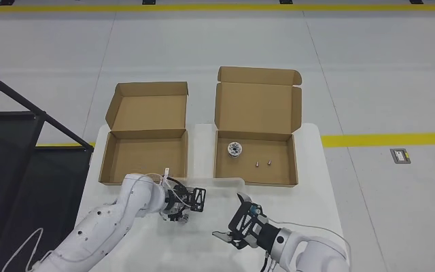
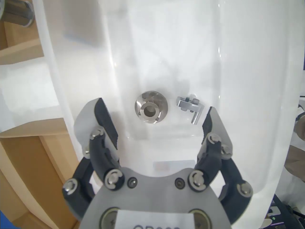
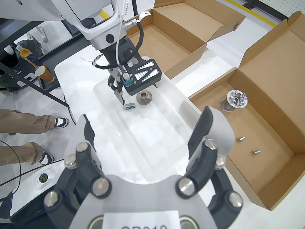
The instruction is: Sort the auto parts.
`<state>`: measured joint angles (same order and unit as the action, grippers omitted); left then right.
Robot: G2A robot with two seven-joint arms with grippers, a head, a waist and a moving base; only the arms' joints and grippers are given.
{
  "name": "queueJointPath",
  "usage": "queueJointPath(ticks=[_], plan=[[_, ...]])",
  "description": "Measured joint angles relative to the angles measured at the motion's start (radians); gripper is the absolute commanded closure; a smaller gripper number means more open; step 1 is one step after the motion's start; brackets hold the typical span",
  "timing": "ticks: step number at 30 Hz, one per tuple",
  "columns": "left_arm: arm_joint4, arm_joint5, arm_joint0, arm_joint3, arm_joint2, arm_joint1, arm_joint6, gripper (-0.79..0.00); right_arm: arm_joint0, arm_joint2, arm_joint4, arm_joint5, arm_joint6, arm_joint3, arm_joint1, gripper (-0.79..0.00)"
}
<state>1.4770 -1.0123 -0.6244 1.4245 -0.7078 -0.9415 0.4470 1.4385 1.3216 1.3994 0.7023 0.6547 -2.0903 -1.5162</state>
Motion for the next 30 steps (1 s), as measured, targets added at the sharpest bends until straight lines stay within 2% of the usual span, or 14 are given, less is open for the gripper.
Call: queueJointPath(ticks=[3, 10, 12, 19, 22, 26, 27, 30], plan=[[-0.017, 0.000, 0.030, -0.036, 0.024, -0.007, 0.012, -0.717, 0.000, 0.000, 0.000, 0.000, 0.000, 0.000, 0.000, -0.785], [-0.029, 0.000, 0.074, -0.106, 0.068, -0.031, 0.020, -0.591, 0.000, 0.000, 0.000, 0.000, 0.000, 0.000, 0.000, -0.785], [-0.028, 0.000, 0.081, -0.118, 0.076, -0.037, 0.019, -0.619, 0.000, 0.000, 0.000, 0.000, 0.000, 0.000, 0.000, -0.785], [-0.011, 0.005, 0.101, -0.171, 0.098, -0.058, -0.009, -0.499, 0.000, 0.000, 0.000, 0.000, 0.000, 0.000, 0.000, -0.785], [-0.003, 0.003, 0.109, -0.193, 0.105, -0.067, -0.023, -0.391, 0.000, 0.000, 0.000, 0.000, 0.000, 0.000, 0.000, -0.785], [0.009, 0.000, 0.120, -0.223, 0.113, -0.077, -0.036, -0.363, 0.000, 0.000, 0.000, 0.000, 0.000, 0.000, 0.000, -0.785], [0.010, 0.000, 0.122, -0.230, 0.115, -0.080, -0.039, -0.336, 0.000, 0.000, 0.000, 0.000, 0.000, 0.000, 0.000, -0.785], [0.014, 0.000, 0.129, -0.249, 0.120, -0.087, -0.049, -0.332, 0.000, 0.000, 0.000, 0.000, 0.000, 0.000, 0.000, -0.785]])
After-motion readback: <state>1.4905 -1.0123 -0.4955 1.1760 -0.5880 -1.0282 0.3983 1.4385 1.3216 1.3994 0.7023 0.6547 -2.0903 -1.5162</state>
